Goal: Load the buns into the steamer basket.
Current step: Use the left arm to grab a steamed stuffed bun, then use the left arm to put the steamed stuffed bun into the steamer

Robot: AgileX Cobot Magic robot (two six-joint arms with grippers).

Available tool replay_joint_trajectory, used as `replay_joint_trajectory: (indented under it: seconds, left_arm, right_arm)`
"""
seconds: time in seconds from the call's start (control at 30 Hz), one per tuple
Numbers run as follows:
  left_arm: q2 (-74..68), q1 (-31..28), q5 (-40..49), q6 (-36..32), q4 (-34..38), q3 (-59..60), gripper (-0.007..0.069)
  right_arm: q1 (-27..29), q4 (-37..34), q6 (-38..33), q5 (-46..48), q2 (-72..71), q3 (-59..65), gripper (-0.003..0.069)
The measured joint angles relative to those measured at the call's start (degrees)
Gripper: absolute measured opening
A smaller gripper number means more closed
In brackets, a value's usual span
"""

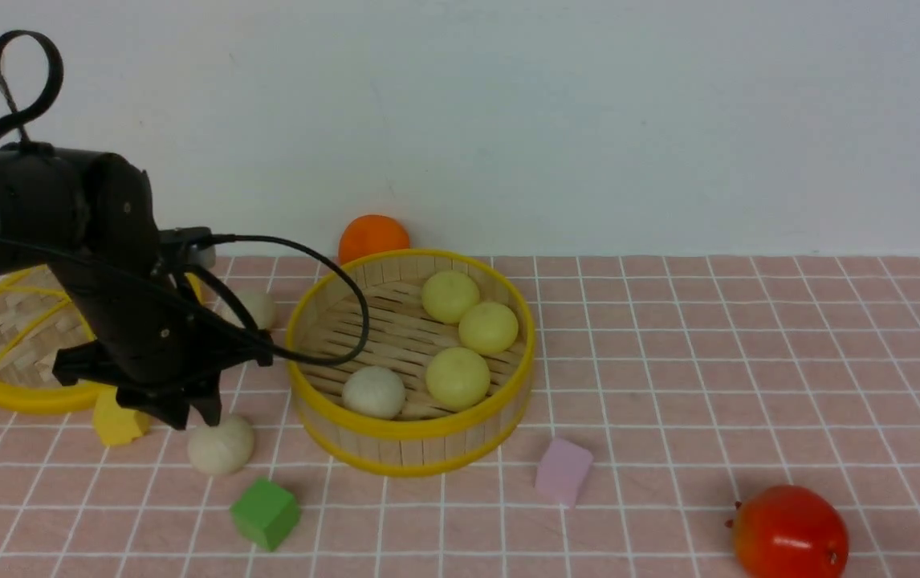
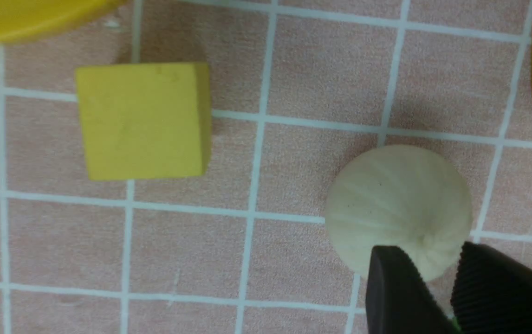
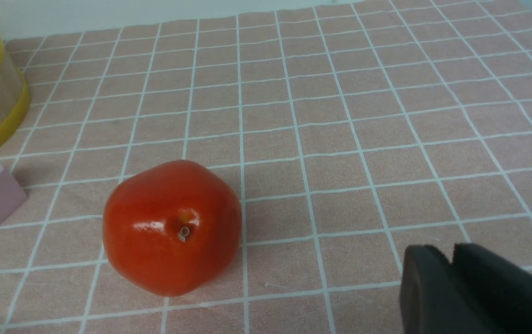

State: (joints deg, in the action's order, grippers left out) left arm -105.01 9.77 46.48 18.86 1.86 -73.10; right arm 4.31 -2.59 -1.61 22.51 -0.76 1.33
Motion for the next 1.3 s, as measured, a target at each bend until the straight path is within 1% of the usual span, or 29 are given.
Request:
replay_joint_trajectory:
  seconds: [0.43, 0.7, 0.73, 0.8, 0.83, 0.87, 0.9, 0.93, 0.97, 1.07, 1.17, 1.2, 1.27, 1.3]
  left_arm:
    - [-2.6, 0.0, -3.7, -0.1, 1.4, -0.1, 0.0241]
    - [-5.5, 0.0, -3.5, -1.4, 1.4, -0.2, 0.0239]
    - [-5.5, 0.0, -3.5, -1.5, 1.4, -0.4, 0.0229]
    - [-5.5, 0.0, -3.4, -1.5, 1.4, -0.7, 0.0182]
    - [-5.5, 0.0, -3.0, -1.5, 1.4, -0.8, 0.0144]
    - [-5.5, 0.0, -3.0, -1.5, 1.4, -0.9, 0.0136]
    - [-5.6, 0.0, -2.2, -1.5, 1.4, -1.3, 0.0069]
    - [-5.7, 0.0, -1.3, -1.6, 1.4, -2.1, 0.0023]
    - [-5.8, 0.0, 0.0, -1.8, 1.4, -3.0, 0.0013]
    - [-5.9, 0.0, 3.6, -2.6, 1.2, -5.9, 0.0013]
    - [-5.8, 0.0, 9.1, -3.6, 0.4, -13.4, 0.0013]
    - [-5.8, 0.0, 9.4, -3.6, 0.4, -13.4, 0.0013]
    - [-5.2, 0.1, 12.9, -4.3, 0.8, -21.1, 0.0013]
    - [-5.1, 0.1, 12.9, -4.3, 0.8, -21.1, 0.0013]
  right_arm:
    - [0.0, 0.0, 0.0, 0.0, 0.0, 0.0, 0.0134]
    - [0.0, 0.0, 0.0, 0.0, 0.0, 0.0, 0.0143]
    - [0.0, 0.0, 0.0, 0.0, 0.0, 0.0, 0.0144]
    - [0.0, 0.0, 0.0, 0.0, 0.0, 0.0, 0.0148]
    - [0.0, 0.0, 0.0, 0.0, 0.0, 0.0, 0.0148]
    - [0.0, 0.0, 0.0, 0.0, 0.0, 0.0, 0.0148]
    - [0.0, 0.0, 0.0, 0.0, 0.0, 0.0, 0.0150]
    - [0.0, 0.0, 0.0, 0.0, 0.0, 0.0, 0.0152]
    - [0.0, 0.0, 0.0, 0.0, 0.0, 0.0, 0.0153]
    - [0.0, 0.0, 0.0, 0.0, 0.0, 0.0, 0.0158]
    - [0.0, 0.0, 0.0, 0.0, 0.0, 0.0, 0.0162]
    - [0.0, 0.0, 0.0, 0.0, 0.0, 0.0, 0.0162]
    - [0.0, 0.0, 0.0, 0.0, 0.0, 0.0, 0.0165]
    - [0.0, 0.0, 0.0, 0.0, 0.0, 0.0, 0.0166]
